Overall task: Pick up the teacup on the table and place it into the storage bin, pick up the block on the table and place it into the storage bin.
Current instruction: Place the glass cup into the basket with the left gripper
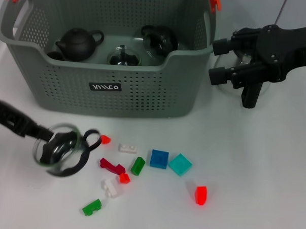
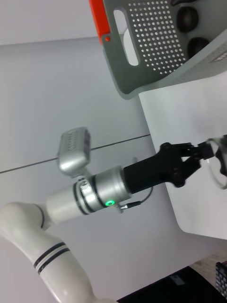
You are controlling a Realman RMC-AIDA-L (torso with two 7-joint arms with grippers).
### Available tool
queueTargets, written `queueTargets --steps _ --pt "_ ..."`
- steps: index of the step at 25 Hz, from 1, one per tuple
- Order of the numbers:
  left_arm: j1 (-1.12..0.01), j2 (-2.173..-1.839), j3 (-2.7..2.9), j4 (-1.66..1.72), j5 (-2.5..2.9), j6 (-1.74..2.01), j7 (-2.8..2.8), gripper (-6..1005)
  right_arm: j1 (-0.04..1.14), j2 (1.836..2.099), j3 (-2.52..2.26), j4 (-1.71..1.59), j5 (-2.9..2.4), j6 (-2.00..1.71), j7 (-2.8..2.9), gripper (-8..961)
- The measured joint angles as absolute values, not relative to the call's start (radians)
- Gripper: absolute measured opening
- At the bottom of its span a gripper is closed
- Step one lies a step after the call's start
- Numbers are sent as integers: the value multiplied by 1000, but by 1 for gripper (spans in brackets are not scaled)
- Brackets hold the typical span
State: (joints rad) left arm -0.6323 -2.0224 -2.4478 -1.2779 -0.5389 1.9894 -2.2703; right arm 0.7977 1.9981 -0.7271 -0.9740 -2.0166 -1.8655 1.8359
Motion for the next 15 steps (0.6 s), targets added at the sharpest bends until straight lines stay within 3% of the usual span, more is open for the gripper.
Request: queueTargets --steps 4,15 --pt "-652 -2001 -2488 -1286 -630 2043 -2279 65 797 1998 -726 -974 -2014 -1865 1830 881" --pt "-762 -1895 -2557 -1161 -837 2000 -2302 63 790 1994 -723 -974 -1988 -1871 1838 882"
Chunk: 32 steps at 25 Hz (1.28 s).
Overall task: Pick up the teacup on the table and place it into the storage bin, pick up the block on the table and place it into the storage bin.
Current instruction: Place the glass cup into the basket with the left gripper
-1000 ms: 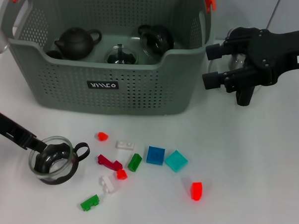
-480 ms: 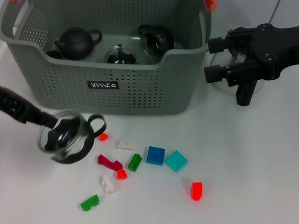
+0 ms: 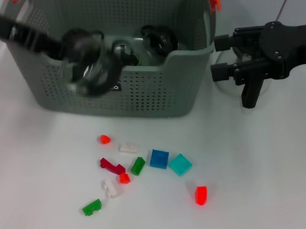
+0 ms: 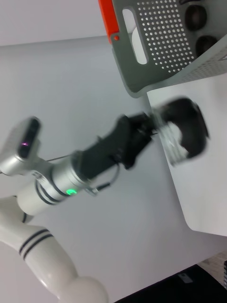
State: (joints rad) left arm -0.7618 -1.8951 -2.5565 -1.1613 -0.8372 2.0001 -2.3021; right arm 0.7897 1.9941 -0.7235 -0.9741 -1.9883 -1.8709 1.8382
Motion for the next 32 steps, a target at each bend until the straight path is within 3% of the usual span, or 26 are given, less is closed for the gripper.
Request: queueTargets --steps 8,16,23,32 --pt "-882 -1812 -2584 -985 -837 1793 -2289 60 787 1993 -710 -974 -1988 -1874 1845 881" --pt "-939 -1792 -2463 -870 -791 1457 -2320 56 787 1991 -699 -975 -1988 -1876 1846 881" --pt "-960 -1828 -2278 -767 -698 1109 -2431 51 787 1991 -700 -974 -1988 -1878 1859 882" --pt "-981 -1963 -2220 -751 -483 932 -2481 51 787 1991 -700 -974 -1989 -1878 1861 882"
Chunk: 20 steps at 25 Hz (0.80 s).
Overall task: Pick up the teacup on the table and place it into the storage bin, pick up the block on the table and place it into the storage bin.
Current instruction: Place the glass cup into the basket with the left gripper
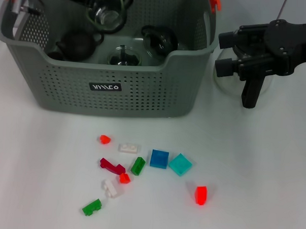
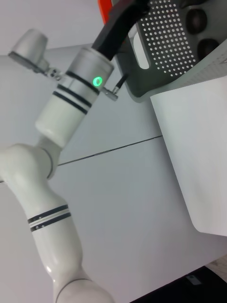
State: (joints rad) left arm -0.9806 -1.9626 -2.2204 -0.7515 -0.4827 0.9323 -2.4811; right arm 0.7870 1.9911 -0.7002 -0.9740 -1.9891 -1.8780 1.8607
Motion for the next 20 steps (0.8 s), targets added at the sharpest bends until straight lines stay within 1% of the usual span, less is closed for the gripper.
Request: queueTargets --steps 1,2,3,5,20 --pt "-984 -1976 -2220 -750 -461 918 -2482 51 787 1991 -700 -974 -1989 -1878 1861 882" --pt "-984 -1976 -2220 -750 -461 918 -2482 51 787 1991 -700 -974 -1989 -1878 1861 882" --pt "-989 -1998 -2219 -750 -430 902 -2484 51 787 1991 -701 -974 -1989 -1877 1861 882" --pt "-993 -2006 -2219 -752 -417 898 -2484 50 787 1991 -703 -974 -1989 -1876 1861 882" --pt "-990 -2041 -2181 -748 -377 879 -2484 52 785 1994 -708 -974 -1992 -1874 1860 881"
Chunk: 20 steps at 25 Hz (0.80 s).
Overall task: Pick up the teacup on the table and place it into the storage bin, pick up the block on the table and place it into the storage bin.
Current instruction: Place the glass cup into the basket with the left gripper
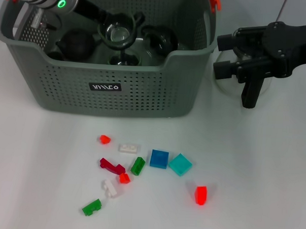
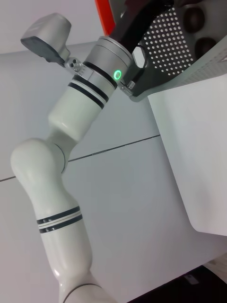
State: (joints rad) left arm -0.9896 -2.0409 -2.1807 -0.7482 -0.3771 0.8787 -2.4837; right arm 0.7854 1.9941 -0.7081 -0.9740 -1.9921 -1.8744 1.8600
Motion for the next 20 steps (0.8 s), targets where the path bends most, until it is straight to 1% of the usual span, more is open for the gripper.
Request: queueTargets --steps 6,13,16,20 --pt "-989 -2056 -2178 -754 -342 878 -2482 55 785 1993 -707 -974 -1993 -1874 1859 881" --pt "-990 -2066 -2178 -760 -316 877 -2483 67 784 1993 -704 -974 -1992 -1874 1854 882" --pt "-988 -2067 -2178 -766 -315 880 -2483 257 784 1993 -704 -974 -1991 -1874 1854 882" --pt "-983 -2068 -2182 -789 -315 898 -2484 345 783 1993 -703 -974 -1990 -1875 1853 882"
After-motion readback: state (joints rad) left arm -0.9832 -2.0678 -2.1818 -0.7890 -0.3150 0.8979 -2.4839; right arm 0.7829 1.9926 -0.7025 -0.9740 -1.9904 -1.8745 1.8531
